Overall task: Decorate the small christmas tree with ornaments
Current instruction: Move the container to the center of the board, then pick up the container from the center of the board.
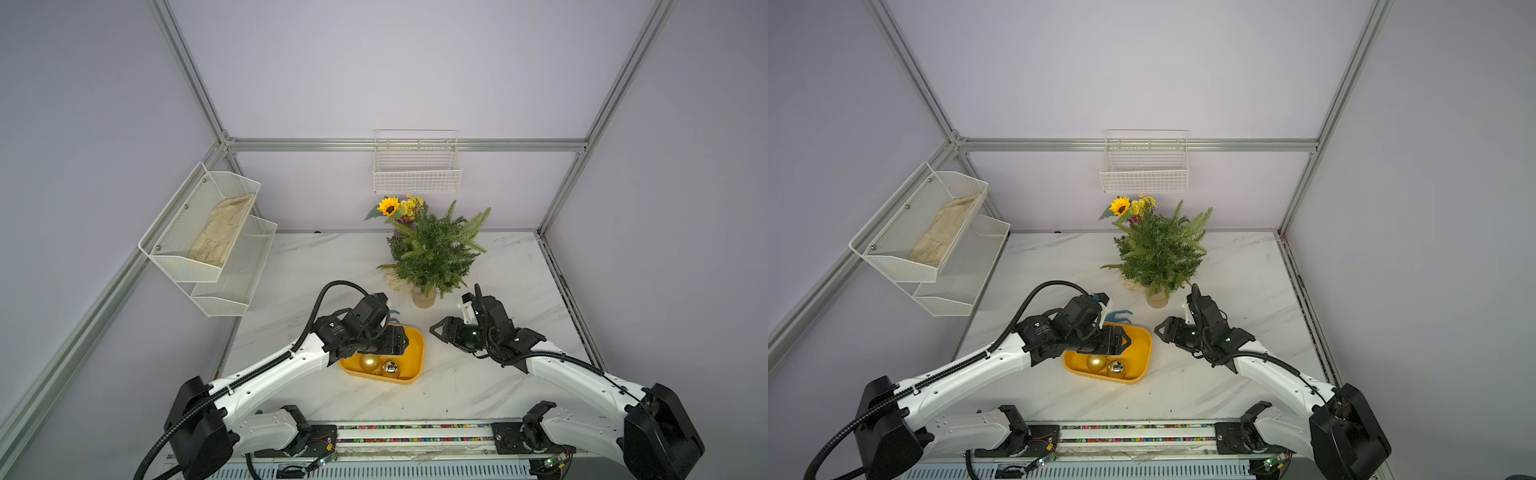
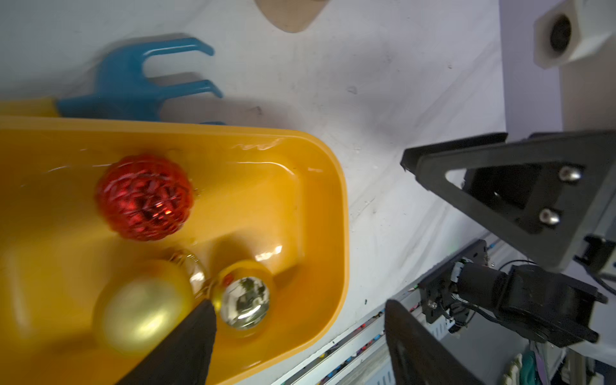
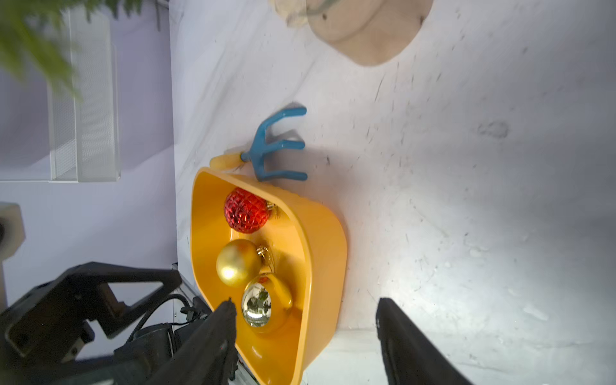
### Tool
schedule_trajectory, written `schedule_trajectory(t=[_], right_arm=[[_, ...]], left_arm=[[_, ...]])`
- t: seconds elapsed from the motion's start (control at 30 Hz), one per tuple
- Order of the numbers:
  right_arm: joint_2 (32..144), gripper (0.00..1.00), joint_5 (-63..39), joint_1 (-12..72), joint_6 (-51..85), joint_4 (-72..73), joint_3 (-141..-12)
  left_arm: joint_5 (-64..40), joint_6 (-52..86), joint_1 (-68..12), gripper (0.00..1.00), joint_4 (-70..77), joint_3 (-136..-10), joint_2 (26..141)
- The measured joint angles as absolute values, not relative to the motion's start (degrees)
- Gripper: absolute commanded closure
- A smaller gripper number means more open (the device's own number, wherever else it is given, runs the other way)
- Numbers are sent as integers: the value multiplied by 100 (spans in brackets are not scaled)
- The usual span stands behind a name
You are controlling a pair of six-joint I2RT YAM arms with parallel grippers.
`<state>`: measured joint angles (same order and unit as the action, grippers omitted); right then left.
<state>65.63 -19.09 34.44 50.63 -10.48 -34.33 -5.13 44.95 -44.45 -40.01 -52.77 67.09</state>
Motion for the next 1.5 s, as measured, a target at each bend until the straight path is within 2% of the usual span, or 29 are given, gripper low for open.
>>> schedule_trajectory(t=[0.13, 0.33, 0.5, 0.73, 0.83, 1.07, 1.27, 1.5], right_arm=[[6751, 31, -1756, 4042, 5411, -862, -3402], [7371, 48, -1514, 4661, 5756, -582, -3420], [7719, 56, -1310, 4733, 5837, -548, -3433], [7765, 73, -1052, 4733, 5782, -574, -3524], [7765, 77, -980, 4733, 5776, -593, -3546], [7736, 81, -832, 4731, 5767, -681, -3551], [7522, 83, -644, 4595, 5688, -1076, -3551], [6864, 83, -523, 3896, 5341, -1817, -3531]], left_arm=[[-176, 4390, -3815, 21, -4493, -5168, 6184], [434, 4165, -2714, 19, -4939, -5061, 6012], [462, 3981, -2377, 21, -4956, -4792, 6285], [148, 3817, -2346, 29, -4705, -4602, 6748], [51, 3758, -2338, 37, -4624, -4602, 6954], [-458, 3470, -2320, 58, -4418, -4595, 7341], [-847, 3470, -2379, 67, -4250, -4506, 7251], [-1009, 3752, -3218, 72, -3913, -4504, 7284]])
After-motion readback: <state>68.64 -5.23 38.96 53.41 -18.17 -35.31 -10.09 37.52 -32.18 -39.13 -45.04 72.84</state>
